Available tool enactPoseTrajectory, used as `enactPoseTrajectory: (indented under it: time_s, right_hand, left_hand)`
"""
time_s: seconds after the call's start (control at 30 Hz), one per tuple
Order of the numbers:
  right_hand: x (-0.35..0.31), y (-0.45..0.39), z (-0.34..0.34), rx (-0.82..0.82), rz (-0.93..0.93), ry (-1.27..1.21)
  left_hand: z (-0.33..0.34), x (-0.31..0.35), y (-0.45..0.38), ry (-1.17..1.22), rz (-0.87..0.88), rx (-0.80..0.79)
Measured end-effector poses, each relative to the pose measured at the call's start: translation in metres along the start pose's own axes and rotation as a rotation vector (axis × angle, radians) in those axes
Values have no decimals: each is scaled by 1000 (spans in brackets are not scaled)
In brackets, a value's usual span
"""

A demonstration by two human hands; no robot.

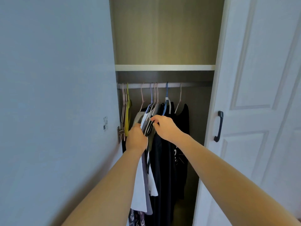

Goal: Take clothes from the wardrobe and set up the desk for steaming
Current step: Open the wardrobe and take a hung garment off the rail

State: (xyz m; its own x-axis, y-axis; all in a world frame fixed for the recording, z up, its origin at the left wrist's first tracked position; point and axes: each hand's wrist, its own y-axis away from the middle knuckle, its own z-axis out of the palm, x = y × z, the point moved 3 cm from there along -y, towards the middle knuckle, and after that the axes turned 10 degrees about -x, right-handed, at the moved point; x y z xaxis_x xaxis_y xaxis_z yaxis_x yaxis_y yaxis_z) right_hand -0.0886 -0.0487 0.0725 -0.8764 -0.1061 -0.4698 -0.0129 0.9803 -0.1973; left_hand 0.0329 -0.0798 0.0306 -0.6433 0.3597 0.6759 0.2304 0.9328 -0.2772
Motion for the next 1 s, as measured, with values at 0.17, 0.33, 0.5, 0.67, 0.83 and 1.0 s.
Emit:
enactPoseTrajectory:
  time_s: [0.17, 0.33, 0.5, 0.67, 0.83, 1.0]
  right_hand:
    - [9, -45, 23, -67, -61, 253]
    - [17, -69, 38, -111, -47, 429]
    - [23, -72, 39, -93, -46, 425]
    - [34, -64, 20, 50, -11, 327]
    - [52, -59, 12, 188, 28, 285]
    - [67, -73, 7, 231, 132, 196]
  left_hand:
    - [17, -19, -28, -17, 4, 56]
    - [29, -29, -40, -60, -44, 134]
    - [32, -33, -47, -12, -40, 172]
    - [35, -19, -52, 84, -22, 124]
    - [44, 1, -77, 142, -57, 18]
    - [46, 7, -111, 170, -95, -1]
